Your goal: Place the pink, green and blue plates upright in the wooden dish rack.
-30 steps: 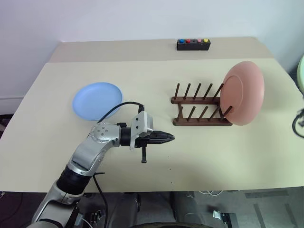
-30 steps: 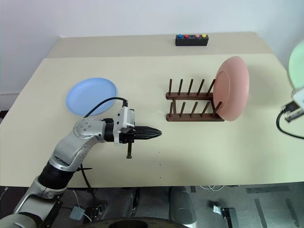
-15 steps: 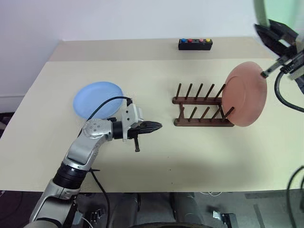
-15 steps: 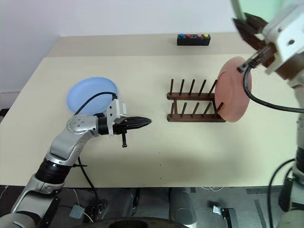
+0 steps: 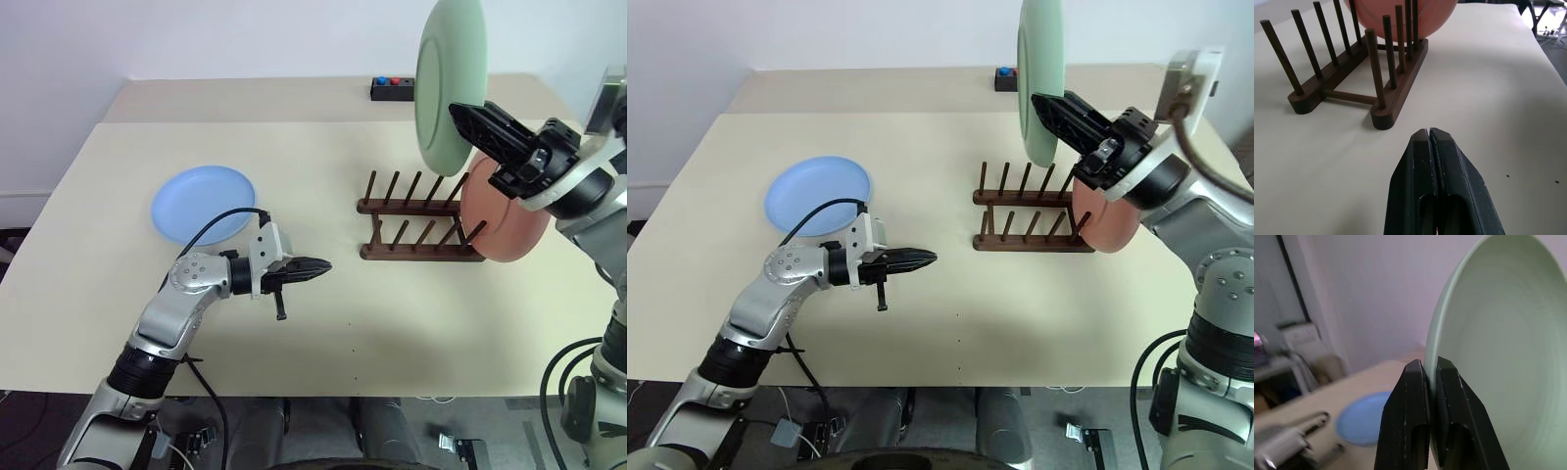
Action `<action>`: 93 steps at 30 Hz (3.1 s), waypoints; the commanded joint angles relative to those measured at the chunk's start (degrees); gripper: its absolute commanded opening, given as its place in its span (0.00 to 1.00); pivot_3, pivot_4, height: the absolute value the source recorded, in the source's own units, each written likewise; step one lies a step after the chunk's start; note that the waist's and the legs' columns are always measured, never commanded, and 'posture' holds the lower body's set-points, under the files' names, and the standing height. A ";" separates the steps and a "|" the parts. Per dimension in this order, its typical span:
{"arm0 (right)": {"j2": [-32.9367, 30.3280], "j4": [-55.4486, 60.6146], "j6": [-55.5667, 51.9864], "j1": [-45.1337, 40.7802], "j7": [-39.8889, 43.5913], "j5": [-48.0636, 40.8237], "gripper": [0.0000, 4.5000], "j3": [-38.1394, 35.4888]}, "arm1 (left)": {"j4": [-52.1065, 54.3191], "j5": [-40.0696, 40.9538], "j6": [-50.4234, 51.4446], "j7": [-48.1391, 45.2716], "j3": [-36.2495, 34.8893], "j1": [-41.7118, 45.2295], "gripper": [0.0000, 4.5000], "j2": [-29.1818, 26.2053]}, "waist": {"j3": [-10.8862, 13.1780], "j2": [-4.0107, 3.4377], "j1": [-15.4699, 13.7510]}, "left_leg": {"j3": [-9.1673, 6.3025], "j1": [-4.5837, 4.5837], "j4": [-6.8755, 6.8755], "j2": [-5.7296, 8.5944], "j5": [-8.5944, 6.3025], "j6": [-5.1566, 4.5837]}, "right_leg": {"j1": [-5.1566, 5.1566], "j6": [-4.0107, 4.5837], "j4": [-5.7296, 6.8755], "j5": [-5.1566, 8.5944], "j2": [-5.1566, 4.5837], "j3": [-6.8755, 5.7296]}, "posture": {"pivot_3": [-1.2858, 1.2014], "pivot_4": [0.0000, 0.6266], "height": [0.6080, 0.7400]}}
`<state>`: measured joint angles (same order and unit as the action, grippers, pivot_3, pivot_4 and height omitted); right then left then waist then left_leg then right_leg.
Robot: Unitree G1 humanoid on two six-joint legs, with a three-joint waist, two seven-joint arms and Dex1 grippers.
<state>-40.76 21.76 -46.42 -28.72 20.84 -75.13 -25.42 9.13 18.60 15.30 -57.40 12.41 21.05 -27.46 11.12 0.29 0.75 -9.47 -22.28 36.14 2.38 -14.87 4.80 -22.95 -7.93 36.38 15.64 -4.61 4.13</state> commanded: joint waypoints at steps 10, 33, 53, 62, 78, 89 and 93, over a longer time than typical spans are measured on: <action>-1.19 -0.45 -0.55 8.18 -3.42 -7.70 0.00 -5.75 | 1.23 0.30 -0.22 -0.41 -0.47 1.48 0.00 -0.15 | -0.01 -0.02 0.22 | 0.01 0.00 0.00 0.00 0.00 -0.01 | -0.02 0.00 0.05 0.00 0.03 0.00 | 0.52 0.24 1.00; -3.04 -2.72 -1.17 12.86 -0.08 -6.72 0.00 -5.77 | 2.12 0.42 0.54 -0.13 -0.28 1.82 0.00 -0.02 | -0.01 -0.02 0.10 | 0.01 0.00 0.04 0.00 0.01 0.00 | -0.02 0.00 0.09 0.00 0.03 0.00 | 0.52 0.24 1.00; -2.84 -2.25 -0.89 14.83 -0.40 -5.81 0.52 -5.68 | 2.05 0.24 0.32 -0.25 -0.20 1.90 0.00 -0.02 | -0.01 -0.02 0.12 | 0.01 0.00 0.03 0.00 0.01 0.00 | -0.02 0.00 0.09 0.00 0.04 0.00 | 0.52 0.24 1.00; -4.82 0.22 -1.25 16.91 -0.44 -3.96 0.52 -6.57 | 2.18 0.20 0.34 -0.13 -0.18 1.70 0.00 -0.01 | -0.01 -0.02 0.08 | 0.01 0.00 0.04 0.00 0.01 0.00 | -0.02 0.00 0.09 0.00 0.03 0.00 | 0.52 0.24 1.00; -15.23 3.97 3.01 25.69 11.32 12.09 0.52 -11.68 | 0.03 1.87 0.58 0.76 -4.63 2.71 0.00 -0.88 | -0.02 -0.04 0.10 | 0.04 0.01 0.10 0.00 0.01 0.00 | 0.01 -0.01 0.09 0.00 0.05 0.00 | 0.52 0.24 1.00; -21.74 9.88 6.64 29.39 28.16 19.48 0.54 -17.04 | -18.09 -8.47 6.45 20.82 -16.26 15.84 0.84 -9.32 | -0.01 -0.01 0.24 | 0.03 0.04 0.09 0.00 0.01 0.00 | 0.02 -0.03 0.11 0.00 0.07 -0.02 | 0.52 0.24 1.00; -23.14 14.54 7.41 30.78 32.08 21.35 0.54 -14.85 | -25.34 -10.34 16.33 27.86 -17.74 22.46 0.84 -10.18 | 0.02 0.08 0.02 | 0.02 0.03 0.12 0.01 0.01 0.00 | 0.04 -0.08 0.11 -0.03 0.05 -0.02 | 0.52 0.24 1.00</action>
<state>-62.67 33.17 -40.39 2.01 51.28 -54.34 -40.29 -14.77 9.56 28.04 -32.77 -3.26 40.57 -36.82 11.14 0.37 0.77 -9.48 -22.28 36.29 2.39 -14.86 4.80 -22.91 -8.01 36.50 15.61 -4.55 4.08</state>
